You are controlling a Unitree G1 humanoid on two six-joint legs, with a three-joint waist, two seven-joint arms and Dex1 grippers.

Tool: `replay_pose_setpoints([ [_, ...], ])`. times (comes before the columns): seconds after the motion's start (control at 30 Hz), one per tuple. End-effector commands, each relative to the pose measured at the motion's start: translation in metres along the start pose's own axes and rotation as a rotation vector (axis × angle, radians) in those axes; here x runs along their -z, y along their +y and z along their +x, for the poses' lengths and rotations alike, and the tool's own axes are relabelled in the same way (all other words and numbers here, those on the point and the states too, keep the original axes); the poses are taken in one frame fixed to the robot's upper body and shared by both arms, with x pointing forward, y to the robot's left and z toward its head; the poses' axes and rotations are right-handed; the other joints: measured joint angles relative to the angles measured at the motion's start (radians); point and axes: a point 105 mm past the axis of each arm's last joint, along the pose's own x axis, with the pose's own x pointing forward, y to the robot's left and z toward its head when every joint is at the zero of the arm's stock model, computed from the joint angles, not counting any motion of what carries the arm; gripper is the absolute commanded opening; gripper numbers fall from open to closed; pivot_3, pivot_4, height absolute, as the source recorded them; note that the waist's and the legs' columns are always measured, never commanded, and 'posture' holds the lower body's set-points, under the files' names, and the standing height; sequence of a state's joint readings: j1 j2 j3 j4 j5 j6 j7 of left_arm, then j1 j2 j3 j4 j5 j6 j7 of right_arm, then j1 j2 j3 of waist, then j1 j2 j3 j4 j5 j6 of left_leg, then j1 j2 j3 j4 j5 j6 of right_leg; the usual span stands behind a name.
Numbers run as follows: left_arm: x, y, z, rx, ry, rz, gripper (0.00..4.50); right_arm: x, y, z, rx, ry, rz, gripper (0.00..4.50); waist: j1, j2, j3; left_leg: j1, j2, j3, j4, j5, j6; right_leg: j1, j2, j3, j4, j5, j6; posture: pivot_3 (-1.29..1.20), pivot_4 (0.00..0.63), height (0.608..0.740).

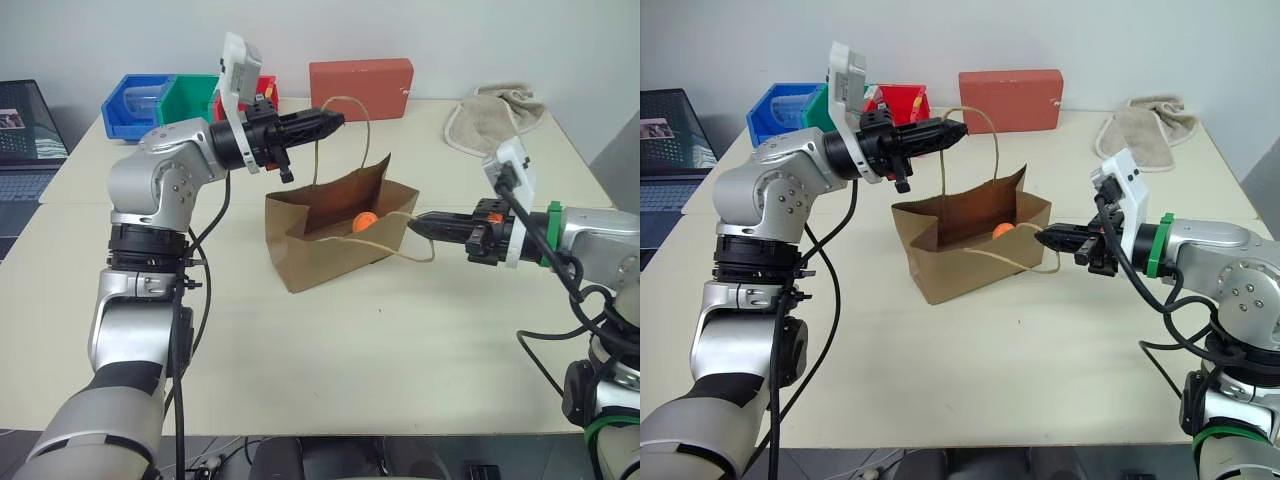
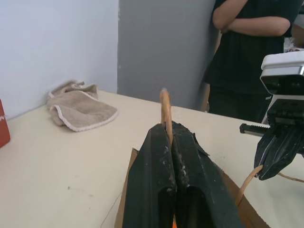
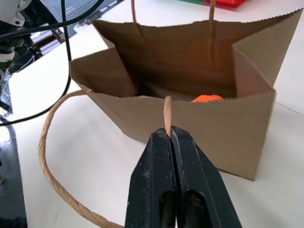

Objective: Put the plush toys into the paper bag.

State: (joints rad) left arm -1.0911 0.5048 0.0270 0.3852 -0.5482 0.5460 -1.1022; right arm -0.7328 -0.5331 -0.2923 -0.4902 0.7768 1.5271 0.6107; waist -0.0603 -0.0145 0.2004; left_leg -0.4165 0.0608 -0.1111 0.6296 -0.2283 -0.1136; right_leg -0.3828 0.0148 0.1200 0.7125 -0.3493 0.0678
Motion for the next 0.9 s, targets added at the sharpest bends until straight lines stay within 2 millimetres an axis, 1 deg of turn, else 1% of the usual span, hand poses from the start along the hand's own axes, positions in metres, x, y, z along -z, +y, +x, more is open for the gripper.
replay_pose_setpoints([
  [0.03,-0.026,0.0,0.001,0.0,-0.059,0.073,0.0,-0.014,0.004,0.001,0.012,-0.054,-0.051,0.01,0.001,0.0,0.0,-0.001,0.0,0.0,0.0,0.0,0.0,-0.001,0.0,0.0,0.0,0.0,0.0,0.0,0.15,0.74],
  [0.07,-0.025,-0.002,0.0,0.021,-0.04,0.063,0.0,-0.018,0.005,0.001,0.01,-0.071,-0.062,0.18,0.001,0.0,0.0,-0.001,0.0,0.0,0.0,0.0,0.0,-0.001,0.0,0.0,0.0,0.0,0.0,0.0,0.15,0.74],
  [0.1,-0.024,0.001,-0.003,-0.003,-0.029,0.066,0.0,-0.025,0.007,0.0,0.008,-0.094,-0.072,0.38,0.0,0.0,0.0,-0.001,0.0,0.0,0.0,0.0,0.0,-0.001,0.0,0.0,0.0,0.0,0.0,0.0,0.15,0.74],
  [0.13,-0.023,0.001,-0.008,-0.009,-0.014,0.074,0.38,-0.032,0.008,-0.001,0.008,-0.116,-0.085,0.57,-0.001,0.0,0.0,-0.001,0.0,0.0,0.0,0.0,0.0,-0.001,0.0,0.0,0.0,0.0,0.0,0.0,0.15,0.74],
  [0.17,-0.023,0.002,-0.011,-0.014,-0.004,0.081,0.54,-0.036,0.009,-0.002,0.008,-0.129,-0.093,0.89,-0.003,0.001,0.0,-0.001,0.0,0.001,0.0,0.0,0.0,-0.002,0.0,0.0,0.0,0.0,0.0,0.0,0.15,0.74],
  [0.27,-0.023,0.004,-0.019,-0.033,0.006,0.088,1.49,-0.045,0.012,-0.005,0.002,-0.146,-0.12,2.02,-0.004,0.001,0.0,-0.001,0.0,0.0,0.0,0.0,0.0,-0.002,0.0,0.0,0.001,0.0,0.0,0.0,0.15,0.74],
  [0.33,-0.024,0.009,-0.027,-0.075,0.007,0.103,2.13,-0.055,0.013,-0.009,-0.004,-0.168,-0.143,2.74,-0.004,0.001,0.0,-0.001,0.0,0.0,0.0,0.0,0.0,-0.002,0.0,0.0,0.001,0.0,0.0,0.0,0.15,0.74],
  [0.43,-0.022,0.018,-0.052,-0.162,0.039,0.128,3.05,-0.07,0.01,-0.027,0.017,-0.195,-0.209,3.8,-0.004,0.001,0.001,-0.001,0.0,0.0,0.0,0.0,0.0,-0.002,0.0,0.0,0.001,0.0,0.0,0.0,0.15,0.74],
  [0.5,-0.02,0.02,-0.063,-0.187,0.058,0.139,3.72,-0.072,0.009,-0.035,0.025,-0.194,-0.245,4.5,-0.004,0.001,0.001,-0.001,0.0,0.001,-0.001,0.0,0.0,-0.002,0.0,0.0,0.0,0.0,0.0,0.0,0.15,0.74],
  [0.57,-0.012,0.02,-0.084,-0.207,0.107,0.14,4.31,-0.063,0.004,-0.045,0.059,-0.141,-0.328,4.5,-0.003,0.001,0.001,-0.001,0.0,0.001,-0.001,0.0,0.0,-0.003,0.0,0.0,0.0,0.0,0.0,0.0,0.15,0.74],
  [0.6,-0.008,0.019,-0.091,-0.213,0.123,0.138,4.41,-0.058,0.003,-0.048,0.061,-0.115,-0.357,4.5,-0.002,0.001,0.001,-0.001,0.001,0.001,-0.001,0.0,0.0,-0.002,0.0,0.0,0.0,0.0,0.0,0.0,0.15,0.74],
  [0.63,-0.005,0.019,-0.099,-0.224,0.138,0.121,4.41,-0.052,0.005,-0.051,0.052,-0.089,-0.383,4.5,-0.001,0.001,0.001,-0.001,0.0,0.001,-0.001,0.0,0.0,-0.003,0.0,0.0,-0.001,0.0,0.0,0.0,0.15,0.74],
  [0.73,0.002,0.016,-0.111,-0.236,0.162,0.089,4.41,-0.045,0.007,-0.055,0.028,-0.063,-0.418,4.5,0.001,0.001,0.001,-0.001,0.0,0.001,0.0,0.0,0.0,-0.002,0.0,0.0,0.0,0.0,0.0,0.0,0.15,0.74],
  [0.83,0.024,-0.001,-0.128,-0.182,0.198,-0.008,4.41,-0.03,0.011,-0.053,-0.002,-0.045,-0.449,4.5,0.001,0.001,0.001,-0.001,0.0,0.001,0.0,0.0,0.0,-0.002,0.0,0.001,0.001,0.0,0.0,0.0,0.15,0.74],
  [0.9,0.036,-0.011,-0.126,-0.131,0.226,-0.043,4.41,-0.022,0.016,-0.05,-0.042,-0.038,-0.452,4.5,0.0,0.001,0.001,0.0,0.001,0.002,0.0,0.0,0.0,-0.001,0.0,0.001,0.001,0.0,0.0,0.0,0.15,0.74],
])
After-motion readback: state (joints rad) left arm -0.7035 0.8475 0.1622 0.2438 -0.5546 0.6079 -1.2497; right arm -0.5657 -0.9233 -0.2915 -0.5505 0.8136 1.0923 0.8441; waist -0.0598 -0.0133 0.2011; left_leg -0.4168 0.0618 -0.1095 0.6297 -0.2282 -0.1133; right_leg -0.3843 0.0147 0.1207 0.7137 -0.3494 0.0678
